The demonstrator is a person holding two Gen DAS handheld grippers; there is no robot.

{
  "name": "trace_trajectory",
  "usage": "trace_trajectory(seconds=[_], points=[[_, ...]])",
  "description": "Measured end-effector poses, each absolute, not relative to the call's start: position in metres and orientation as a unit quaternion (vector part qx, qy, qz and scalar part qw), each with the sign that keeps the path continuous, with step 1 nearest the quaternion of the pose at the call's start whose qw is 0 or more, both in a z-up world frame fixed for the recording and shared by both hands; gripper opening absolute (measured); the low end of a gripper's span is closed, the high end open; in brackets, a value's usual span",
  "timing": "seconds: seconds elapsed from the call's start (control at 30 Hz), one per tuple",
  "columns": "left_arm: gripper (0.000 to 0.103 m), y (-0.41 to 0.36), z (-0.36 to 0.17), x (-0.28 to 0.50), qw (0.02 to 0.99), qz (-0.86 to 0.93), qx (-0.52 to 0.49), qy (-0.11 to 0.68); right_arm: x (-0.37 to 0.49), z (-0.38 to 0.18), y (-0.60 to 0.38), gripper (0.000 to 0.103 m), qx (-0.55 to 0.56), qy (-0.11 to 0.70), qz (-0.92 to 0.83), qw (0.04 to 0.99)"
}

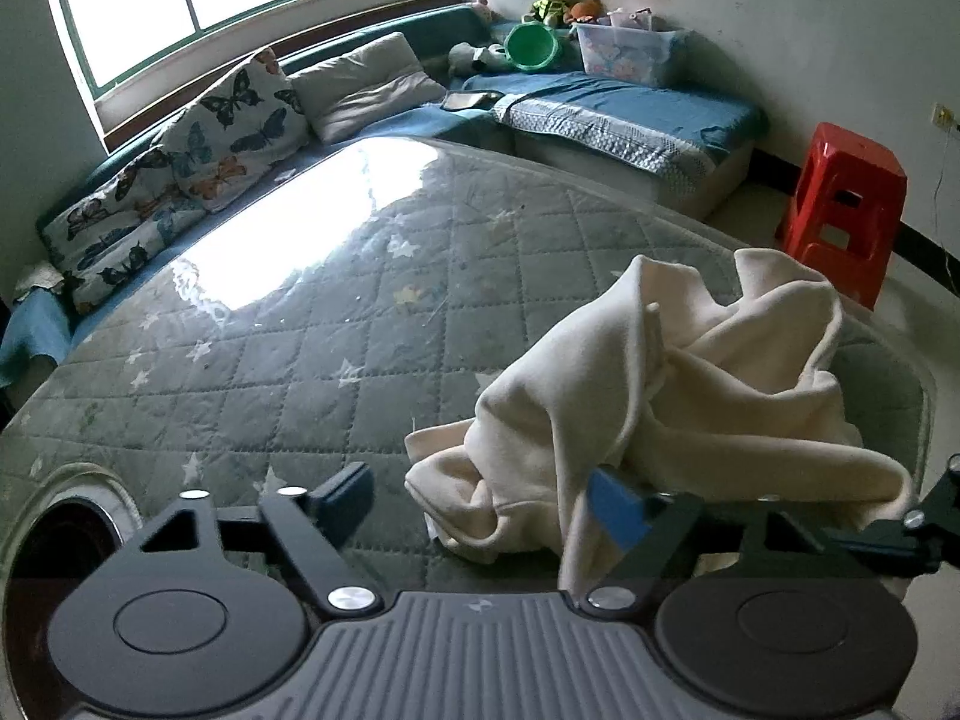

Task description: Fold clothes

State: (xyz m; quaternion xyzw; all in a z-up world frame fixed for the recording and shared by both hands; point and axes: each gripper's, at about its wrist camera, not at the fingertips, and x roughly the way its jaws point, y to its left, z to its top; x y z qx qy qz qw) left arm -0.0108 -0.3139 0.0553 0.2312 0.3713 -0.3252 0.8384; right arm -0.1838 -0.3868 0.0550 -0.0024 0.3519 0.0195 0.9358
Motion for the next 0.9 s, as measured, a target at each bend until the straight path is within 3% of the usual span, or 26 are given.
trace_trajectory(seconds=[0.13, 0.23, 0.37, 0.43, 0.53, 0.63, 0.67, 0.7, 0.73, 0.83, 0.9], points=[[0.037, -0.311, 0.052, -0.004, 0.837, -0.325, 0.226, 0.378, -0.184, 0.057, -0.391, 0.047, 0.0, 0.348, 0.012, 0.937], [0.027, -0.306, 0.052, 0.0, 0.837, -0.329, 0.219, 0.379, -0.182, 0.06, -0.396, 0.047, 0.002, 0.342, 0.004, 0.94], [0.029, -0.305, 0.06, -0.003, 0.836, -0.345, 0.207, 0.373, -0.179, 0.059, -0.409, 0.047, 0.005, 0.342, -0.015, 0.939], [0.048, -0.307, 0.066, -0.01, 0.837, -0.358, 0.207, 0.358, -0.178, 0.057, -0.415, 0.047, 0.007, 0.344, -0.026, 0.939], [0.061, -0.313, 0.068, -0.021, 0.836, -0.373, 0.218, 0.339, -0.175, 0.055, -0.425, 0.046, 0.01, 0.346, -0.042, 0.937], [0.059, -0.321, 0.063, -0.027, 0.833, -0.374, 0.242, 0.328, -0.174, 0.05, -0.432, 0.046, 0.013, 0.352, -0.051, 0.935], [0.054, -0.323, 0.06, -0.028, 0.833, -0.37, 0.252, 0.325, -0.173, 0.049, -0.431, 0.046, 0.01, 0.354, -0.052, 0.934], [0.036, -0.322, 0.058, -0.026, 0.834, -0.367, 0.253, 0.326, -0.172, 0.047, -0.431, 0.046, 0.008, 0.357, -0.053, 0.933], [0.025, -0.32, 0.057, -0.024, 0.834, -0.365, 0.253, 0.327, -0.171, 0.046, -0.431, 0.046, 0.005, 0.359, -0.054, 0.932], [0.007, -0.315, 0.053, -0.018, 0.836, -0.357, 0.253, 0.33, -0.165, 0.042, -0.428, 0.046, -0.009, 0.361, -0.056, 0.931], [0.004, -0.311, 0.05, -0.014, 0.838, -0.352, 0.252, 0.332, -0.162, 0.039, -0.425, 0.046, -0.02, 0.362, -0.057, 0.93]])
